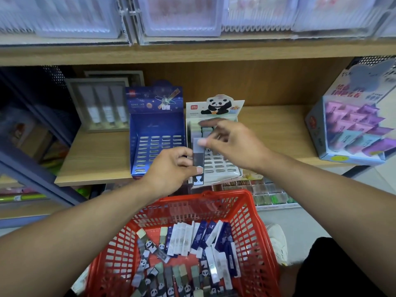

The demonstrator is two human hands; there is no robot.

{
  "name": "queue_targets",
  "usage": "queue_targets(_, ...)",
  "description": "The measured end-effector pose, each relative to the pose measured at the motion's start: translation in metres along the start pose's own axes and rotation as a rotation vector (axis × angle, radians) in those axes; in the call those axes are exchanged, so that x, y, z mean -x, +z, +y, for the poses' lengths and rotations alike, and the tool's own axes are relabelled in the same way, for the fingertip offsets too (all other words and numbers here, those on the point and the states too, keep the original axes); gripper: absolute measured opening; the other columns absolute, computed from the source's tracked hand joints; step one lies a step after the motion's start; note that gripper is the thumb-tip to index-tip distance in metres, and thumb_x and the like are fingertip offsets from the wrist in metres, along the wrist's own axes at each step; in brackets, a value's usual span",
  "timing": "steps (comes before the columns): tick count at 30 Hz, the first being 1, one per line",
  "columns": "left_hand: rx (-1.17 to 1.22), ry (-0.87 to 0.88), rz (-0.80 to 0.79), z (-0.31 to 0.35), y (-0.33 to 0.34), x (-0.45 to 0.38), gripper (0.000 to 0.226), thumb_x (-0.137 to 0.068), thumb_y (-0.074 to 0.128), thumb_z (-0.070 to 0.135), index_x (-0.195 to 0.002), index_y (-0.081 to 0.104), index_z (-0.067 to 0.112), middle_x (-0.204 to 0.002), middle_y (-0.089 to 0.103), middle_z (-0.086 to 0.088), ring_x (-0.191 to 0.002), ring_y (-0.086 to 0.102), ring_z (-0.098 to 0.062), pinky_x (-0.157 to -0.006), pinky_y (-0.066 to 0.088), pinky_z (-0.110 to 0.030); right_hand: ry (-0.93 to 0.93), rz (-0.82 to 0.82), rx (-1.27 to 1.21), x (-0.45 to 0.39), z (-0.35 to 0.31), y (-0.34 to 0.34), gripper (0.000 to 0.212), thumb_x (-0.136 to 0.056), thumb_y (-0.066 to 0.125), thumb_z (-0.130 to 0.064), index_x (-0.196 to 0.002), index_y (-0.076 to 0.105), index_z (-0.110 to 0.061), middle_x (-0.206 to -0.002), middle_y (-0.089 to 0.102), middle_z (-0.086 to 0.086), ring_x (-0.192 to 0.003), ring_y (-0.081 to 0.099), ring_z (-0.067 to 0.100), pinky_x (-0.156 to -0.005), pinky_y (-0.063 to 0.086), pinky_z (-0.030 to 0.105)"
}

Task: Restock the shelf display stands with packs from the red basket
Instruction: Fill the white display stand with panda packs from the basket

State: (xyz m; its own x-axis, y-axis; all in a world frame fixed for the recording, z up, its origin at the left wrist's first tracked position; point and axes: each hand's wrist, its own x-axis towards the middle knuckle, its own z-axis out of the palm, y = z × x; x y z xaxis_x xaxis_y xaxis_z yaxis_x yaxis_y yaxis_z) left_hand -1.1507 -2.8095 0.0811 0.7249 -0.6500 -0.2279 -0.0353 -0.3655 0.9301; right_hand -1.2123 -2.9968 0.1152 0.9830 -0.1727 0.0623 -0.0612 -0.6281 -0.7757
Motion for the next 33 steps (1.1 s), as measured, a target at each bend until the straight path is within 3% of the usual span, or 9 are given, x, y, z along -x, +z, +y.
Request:
queue_targets(5,-0.051,0.069,0.019,0.002,0.003,-0.001,0.014,-0.088,0.077,0.019,-0.093,0.067,0.027,-0.075,0.072,0.015,-0.065,0.066,0.000,-0.068,0.051,-0.016,-0.038,-0.042,-0.007,0.001,0.003,0.007,0.028,-0.089,0.075,-0.024,-0.116,0.068,-0.026,-0.083,0.063,0.001,-0.065,0.055,0.004,-0.059,0.044,0.015)
queue_targets(8,-0.352,0.094,0.007,-0.006,-0.001,-0.003,0.031,-0.090,0.074,0.031,-0.119,0.064,0.035,-0.126,0.066,0.015,-0.114,0.062,-0.003,-0.100,0.052,-0.035,0.034,0.069,0.055,0.000,0.009,-0.009,0.021,-0.090,0.074,-0.027,-0.109,0.067,-0.029,-0.086,0.066,0.001,-0.066,0.057,0.007,-0.056,0.045,0.016)
queue_targets(11,-0.848,0.217,-0.166,-0.013,-0.002,0.003,0.062,-0.092,0.070,0.038,-0.147,0.043,0.034,-0.158,0.035,0.011,-0.146,0.028,-0.009,-0.122,0.023,-0.032,0.141,0.173,0.113,0.000,0.029,-0.025,0.012,-0.092,0.071,-0.023,-0.099,0.067,-0.033,-0.085,0.069,-0.006,-0.066,0.059,0.009,-0.047,0.038,0.012)
queue_targets(14,-0.978,0.225,-0.331,-0.022,0.004,0.005,0.072,-0.093,0.067,0.039,-0.155,0.030,0.033,-0.164,0.022,0.009,-0.151,0.016,-0.008,-0.125,0.014,-0.033,0.152,0.203,0.183,0.002,0.043,-0.031,0.016,-0.094,0.067,-0.018,-0.096,0.069,-0.034,-0.089,0.069,-0.019,-0.089,0.061,0.008,-0.062,0.039,0.011)
queue_targets(18,-1.022,0.190,-0.387,-0.027,0.007,0.003,0.076,-0.093,0.066,0.040,-0.157,0.025,0.035,-0.167,0.010,0.009,-0.153,0.010,-0.010,-0.126,0.014,-0.036,0.143,0.159,0.175,0.002,0.044,-0.029,0.024,-0.096,0.062,-0.007,-0.102,0.071,-0.028,-0.095,0.071,-0.015,-0.089,0.065,-0.006,-0.068,0.041,-0.002)
queue_targets(21,-1.023,0.195,-0.388,-0.026,0.009,0.001,0.077,-0.093,0.067,0.041,-0.157,0.024,0.034,-0.168,0.008,0.009,-0.154,0.009,-0.011,-0.126,0.014,-0.037,0.141,0.129,0.152,0.002,0.044,-0.028,0.025,-0.096,0.060,-0.005,-0.105,0.071,-0.026,-0.100,0.072,-0.009,-0.095,0.066,-0.003,-0.080,0.046,0.002)
queue_targets(27,-1.031,0.186,-0.404,-0.026,0.009,0.001,0.075,-0.093,0.066,0.042,-0.156,0.027,0.033,-0.168,0.005,0.008,-0.154,0.004,-0.011,-0.126,0.012,-0.037,0.149,0.077,0.219,-0.001,0.046,-0.032,0.016,-0.097,0.065,-0.022,-0.109,0.072,-0.030,-0.104,0.069,-0.009,-0.107,0.057,0.008,-0.080,0.041,0.012)
queue_targets(31,-1.030,0.181,-0.404,-0.026,0.010,0.003,0.074,-0.094,0.065,0.042,-0.156,0.027,0.033,-0.168,0.004,0.008,-0.154,0.003,-0.011,-0.127,0.010,-0.036,0.120,0.088,0.305,0.000,0.045,-0.034,0.027,-0.102,0.054,-0.015,-0.118,0.072,-0.026,-0.110,0.068,-0.010,-0.061,0.051,-0.011,-0.052,0.035,0.004)
queue_targets(33,-1.027,0.176,-0.404,-0.025,0.011,0.004,0.074,-0.094,0.065,0.042,-0.156,0.027,0.033,-0.168,0.004,0.008,-0.154,0.002,-0.011,-0.127,0.010,-0.037,0.110,0.140,0.359,-0.002,0.044,-0.033,0.028,-0.101,0.054,-0.012,-0.114,0.075,-0.024,-0.104,0.064,-0.012,-0.058,0.050,-0.008,-0.052,0.036,0.002)
